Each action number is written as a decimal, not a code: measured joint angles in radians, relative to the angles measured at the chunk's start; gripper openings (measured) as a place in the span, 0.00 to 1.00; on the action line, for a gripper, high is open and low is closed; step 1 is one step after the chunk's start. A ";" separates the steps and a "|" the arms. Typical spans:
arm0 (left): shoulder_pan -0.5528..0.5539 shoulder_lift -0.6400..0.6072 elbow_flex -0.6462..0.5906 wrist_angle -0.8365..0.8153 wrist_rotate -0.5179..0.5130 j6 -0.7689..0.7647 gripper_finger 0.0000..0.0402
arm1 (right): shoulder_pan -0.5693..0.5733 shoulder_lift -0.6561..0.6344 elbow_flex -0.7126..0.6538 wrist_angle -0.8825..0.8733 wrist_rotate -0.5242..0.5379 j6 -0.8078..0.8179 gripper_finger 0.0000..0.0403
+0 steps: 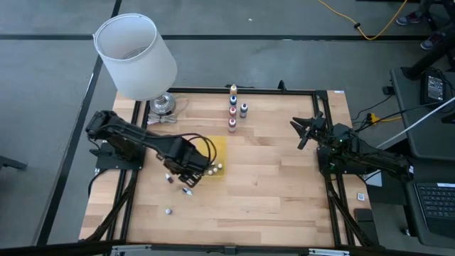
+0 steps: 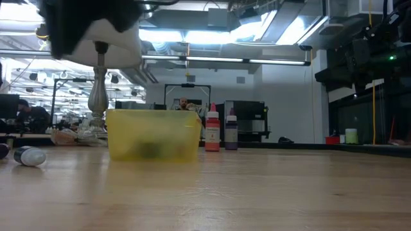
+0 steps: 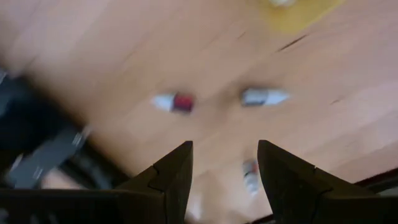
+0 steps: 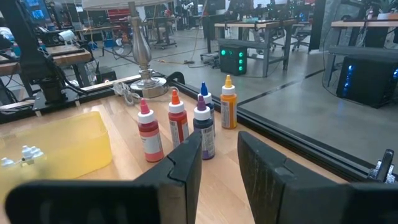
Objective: Pick & Place food coloring
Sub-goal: Put the small red bottle into the yellow bin
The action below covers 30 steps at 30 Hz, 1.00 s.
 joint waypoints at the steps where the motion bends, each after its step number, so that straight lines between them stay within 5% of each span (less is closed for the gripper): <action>1: -0.008 -0.001 0.000 -0.029 0.008 -0.026 0.43 | 0.000 0.000 0.000 0.000 0.000 -0.001 0.26; 12: -0.059 -0.026 -0.036 -0.145 0.044 -0.413 0.44 | 0.000 0.000 0.000 0.000 0.000 0.000 0.26; 30: 0.085 -0.291 -0.512 0.315 0.212 -0.645 0.44 | 0.000 0.000 0.000 0.000 0.000 0.000 0.26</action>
